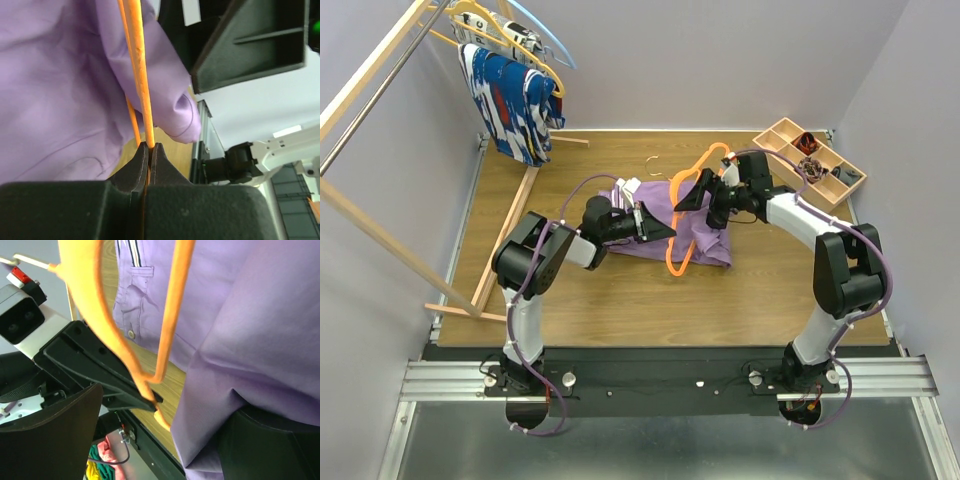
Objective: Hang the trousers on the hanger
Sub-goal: Place trousers on hanger
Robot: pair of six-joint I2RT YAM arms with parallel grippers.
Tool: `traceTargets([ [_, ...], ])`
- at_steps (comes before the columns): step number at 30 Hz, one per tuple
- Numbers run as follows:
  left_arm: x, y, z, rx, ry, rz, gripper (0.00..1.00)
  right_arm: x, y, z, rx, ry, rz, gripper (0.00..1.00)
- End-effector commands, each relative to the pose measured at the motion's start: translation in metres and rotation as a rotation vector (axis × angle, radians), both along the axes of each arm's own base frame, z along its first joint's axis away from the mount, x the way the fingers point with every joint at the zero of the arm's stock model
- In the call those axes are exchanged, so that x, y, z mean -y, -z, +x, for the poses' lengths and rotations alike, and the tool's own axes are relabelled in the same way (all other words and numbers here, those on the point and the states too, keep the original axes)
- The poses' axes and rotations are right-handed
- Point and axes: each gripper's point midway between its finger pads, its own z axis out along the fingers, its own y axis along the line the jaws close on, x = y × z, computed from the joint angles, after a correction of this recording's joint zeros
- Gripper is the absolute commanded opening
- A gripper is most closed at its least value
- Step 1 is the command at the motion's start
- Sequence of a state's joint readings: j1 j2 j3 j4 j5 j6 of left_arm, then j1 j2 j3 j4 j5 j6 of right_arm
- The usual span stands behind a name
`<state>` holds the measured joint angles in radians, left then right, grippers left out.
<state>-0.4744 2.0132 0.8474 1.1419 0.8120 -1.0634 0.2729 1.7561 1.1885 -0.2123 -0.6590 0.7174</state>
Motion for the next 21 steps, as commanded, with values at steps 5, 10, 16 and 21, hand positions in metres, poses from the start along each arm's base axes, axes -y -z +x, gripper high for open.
traceTargets([
  [5, 0.001, -0.018, 0.02, 0.079, -0.092, 0.039, 0.0, 0.006, 0.017, -0.002, -0.048, 0.022, -0.056, 0.98],
  [10, 0.0, -0.014, 0.027, 0.044, -0.131, 0.06, 0.0, 0.022, 0.03, -0.001, -0.039, 0.082, -0.154, 1.0],
  [16, -0.001, -0.007, 0.03, 0.035, -0.14, 0.1, 0.0, 0.039, 0.046, -0.006, -0.071, 0.129, -0.258, 1.0],
  [21, -0.002, -0.003, 0.032, 0.02, -0.15, 0.124, 0.0, 0.044, 0.035, -0.006, -0.045, 0.135, -0.285, 1.0],
])
